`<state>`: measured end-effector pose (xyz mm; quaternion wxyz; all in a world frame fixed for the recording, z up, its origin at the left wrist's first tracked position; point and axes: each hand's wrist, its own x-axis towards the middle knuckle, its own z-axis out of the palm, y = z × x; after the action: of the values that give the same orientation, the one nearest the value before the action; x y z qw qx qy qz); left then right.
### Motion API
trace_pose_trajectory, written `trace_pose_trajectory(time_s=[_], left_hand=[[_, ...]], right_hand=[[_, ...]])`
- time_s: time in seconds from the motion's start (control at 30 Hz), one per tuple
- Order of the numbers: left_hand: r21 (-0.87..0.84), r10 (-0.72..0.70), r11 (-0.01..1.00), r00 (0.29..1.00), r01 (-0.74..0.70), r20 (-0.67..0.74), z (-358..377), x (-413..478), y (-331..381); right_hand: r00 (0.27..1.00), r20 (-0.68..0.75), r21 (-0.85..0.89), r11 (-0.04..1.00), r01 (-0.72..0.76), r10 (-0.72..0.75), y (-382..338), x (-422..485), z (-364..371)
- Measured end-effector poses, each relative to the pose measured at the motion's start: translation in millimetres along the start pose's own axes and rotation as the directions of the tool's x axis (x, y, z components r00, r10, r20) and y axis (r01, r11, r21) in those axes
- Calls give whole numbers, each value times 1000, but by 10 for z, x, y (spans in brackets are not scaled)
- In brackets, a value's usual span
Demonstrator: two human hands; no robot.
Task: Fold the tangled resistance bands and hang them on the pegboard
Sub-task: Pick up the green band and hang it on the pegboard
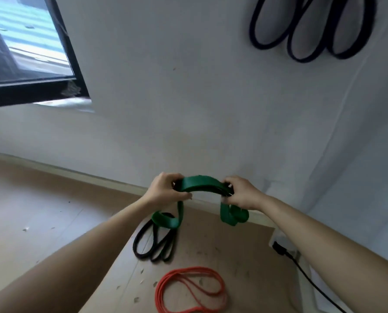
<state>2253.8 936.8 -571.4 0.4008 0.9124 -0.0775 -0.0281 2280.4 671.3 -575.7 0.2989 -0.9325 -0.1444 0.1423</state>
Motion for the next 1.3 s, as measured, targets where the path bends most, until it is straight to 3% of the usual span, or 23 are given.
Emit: trace_pose_trajectory(time_s=[0.17,0.53,0.87,1.03,1.17,1.3], left_hand=[[-154,101,984,993,-92,56,-497,-214,596],[-364,227,907,974,-213,-5,-1196,-478,1567],[-304,256,924,966,-232,41,-1656,-552,1793],[-333,279,909,960,-251,39,-1710,-591,1806],[-350,283,901,959,-255,30,-1729,-621,1848],[-406,267,879,964,-249,-11,-1788,-609,1898]], right_hand=[[998,-42,177,983,51,-45,-415,-377,-235],[977,-88,468,857,214,-195,-1196,-960,-993],[980,-80,447,872,199,-183,-1258,-1145,-1195],[975,-141,398,892,217,-174,-1294,-1177,-1132],[974,-173,455,865,211,-147,-1262,-1131,-1105],[981,-101,552,811,193,-164,-1275,-1142,-1130]])
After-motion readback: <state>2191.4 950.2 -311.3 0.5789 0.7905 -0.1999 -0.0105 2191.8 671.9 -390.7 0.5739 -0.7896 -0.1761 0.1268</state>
